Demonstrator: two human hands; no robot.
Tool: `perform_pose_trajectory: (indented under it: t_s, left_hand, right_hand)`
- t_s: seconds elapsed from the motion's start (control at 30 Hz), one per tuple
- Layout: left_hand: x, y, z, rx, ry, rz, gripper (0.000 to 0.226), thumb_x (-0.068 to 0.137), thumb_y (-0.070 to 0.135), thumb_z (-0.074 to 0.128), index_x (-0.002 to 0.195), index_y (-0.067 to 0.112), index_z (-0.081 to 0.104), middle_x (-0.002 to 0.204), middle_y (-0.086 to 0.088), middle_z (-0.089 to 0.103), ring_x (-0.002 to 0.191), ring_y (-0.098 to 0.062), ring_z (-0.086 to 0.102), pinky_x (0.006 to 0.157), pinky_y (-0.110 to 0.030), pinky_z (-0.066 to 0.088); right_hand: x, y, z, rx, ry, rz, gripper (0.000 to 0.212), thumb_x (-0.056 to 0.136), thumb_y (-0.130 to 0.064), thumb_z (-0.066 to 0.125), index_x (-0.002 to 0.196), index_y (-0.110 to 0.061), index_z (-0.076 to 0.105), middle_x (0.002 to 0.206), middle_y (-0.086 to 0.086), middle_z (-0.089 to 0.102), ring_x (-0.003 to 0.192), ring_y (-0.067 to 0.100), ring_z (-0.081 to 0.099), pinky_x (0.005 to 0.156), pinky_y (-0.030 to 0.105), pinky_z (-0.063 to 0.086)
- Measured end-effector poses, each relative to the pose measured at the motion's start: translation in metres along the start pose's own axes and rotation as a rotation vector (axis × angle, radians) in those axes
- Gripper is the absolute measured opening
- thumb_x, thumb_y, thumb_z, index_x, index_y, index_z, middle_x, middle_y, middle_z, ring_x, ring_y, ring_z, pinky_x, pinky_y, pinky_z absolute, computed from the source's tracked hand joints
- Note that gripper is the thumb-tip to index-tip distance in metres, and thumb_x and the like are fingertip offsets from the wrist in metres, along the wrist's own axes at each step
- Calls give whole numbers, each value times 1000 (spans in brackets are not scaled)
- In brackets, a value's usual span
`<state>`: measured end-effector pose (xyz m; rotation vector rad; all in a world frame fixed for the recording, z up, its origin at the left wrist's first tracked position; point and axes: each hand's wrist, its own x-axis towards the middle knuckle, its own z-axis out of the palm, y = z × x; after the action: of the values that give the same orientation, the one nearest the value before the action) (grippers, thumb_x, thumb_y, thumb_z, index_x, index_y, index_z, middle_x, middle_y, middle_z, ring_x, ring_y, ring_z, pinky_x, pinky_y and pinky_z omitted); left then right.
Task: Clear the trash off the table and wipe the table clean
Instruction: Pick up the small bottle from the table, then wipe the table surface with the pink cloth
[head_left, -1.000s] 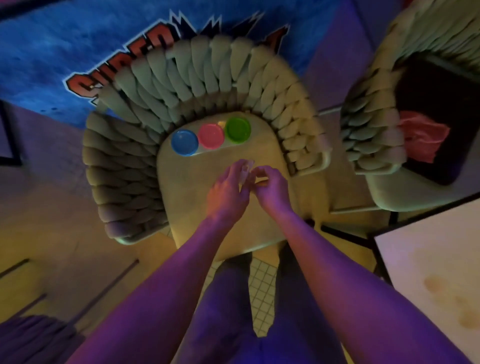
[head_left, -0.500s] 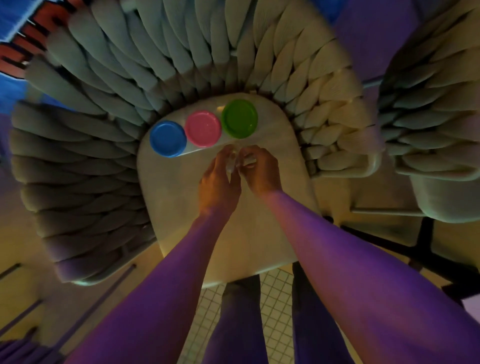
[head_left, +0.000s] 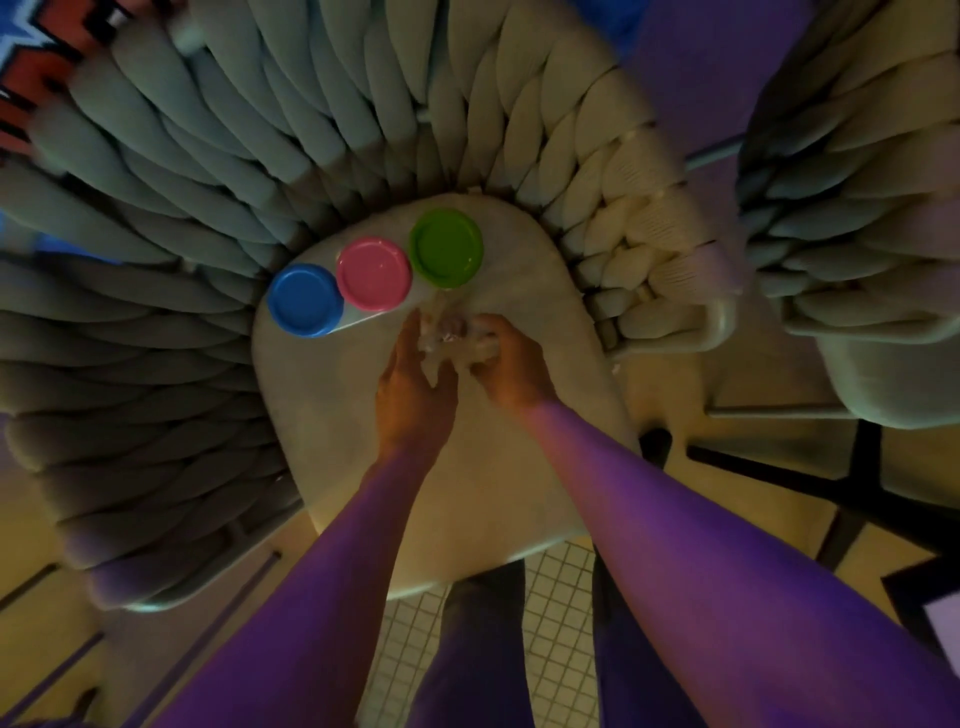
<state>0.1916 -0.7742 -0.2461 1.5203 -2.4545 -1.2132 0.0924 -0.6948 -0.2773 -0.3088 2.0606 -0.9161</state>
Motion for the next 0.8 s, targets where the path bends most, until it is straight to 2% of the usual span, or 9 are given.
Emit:
perform_pose_trajectory:
  t_s: [0.23, 0.33, 0.47, 0.6, 0.7, 0.8]
  left_hand:
    - [-46, 23, 5, -76, -125, -324, 69, 94, 25, 65, 154, 17, 31, 151, -5, 46, 125, -26, 57, 98, -31, 43]
    - [-74, 41, 7, -106, -207, -374, 65, 95, 24, 64, 153, 18, 34, 152, -3, 46, 130, -24, 53, 95, -24, 39]
    - [-102, 79, 14, -67, -247, -184, 61, 94, 28, 64, 150, 21, 42, 149, 1, 50, 125, -17, 55, 96, -26, 42]
    - [-117, 138, 21, -96, -279, 43, 54, 94, 26, 65, 145, 31, 48, 141, 14, 53, 119, -7, 56, 87, -22, 44]
    - [-124, 193, 31, -98, -284, 222, 50, 94, 24, 66, 142, 28, 51, 136, 16, 55, 116, -2, 57, 80, -8, 42]
    - [-126, 247, 46, -86, -263, 414, 42, 93, 28, 64, 134, 25, 57, 123, 9, 60, 103, 3, 59, 79, -6, 43]
  right_hand:
    - [-56, 13, -32, -15, -17, 108, 53, 84, -12, 71, 134, -15, 55, 120, 6, 66, 105, 23, 66, 90, 27, 49]
    - [-80, 10, -57, -11, -11, 122, 51, 89, -21, 68, 137, -16, 52, 127, 7, 62, 110, 26, 64, 94, 30, 49]
    - [-115, -3, -110, 4, 46, 70, 45, 92, -26, 63, 136, -20, 53, 129, 5, 58, 117, 21, 58, 98, 29, 45]
    - [-149, -13, -184, 55, 111, -9, 40, 95, -27, 61, 134, -22, 56, 132, 2, 56, 122, 15, 56, 105, 31, 43]
    - [-171, -14, -246, 87, 186, -47, 37, 95, -28, 61, 131, -22, 60, 129, 1, 59, 117, 16, 59, 103, 31, 45]
    - [-187, -10, -311, 135, 298, -105, 30, 94, -24, 63, 123, -22, 65, 119, 2, 66, 103, 15, 65, 95, 33, 51]
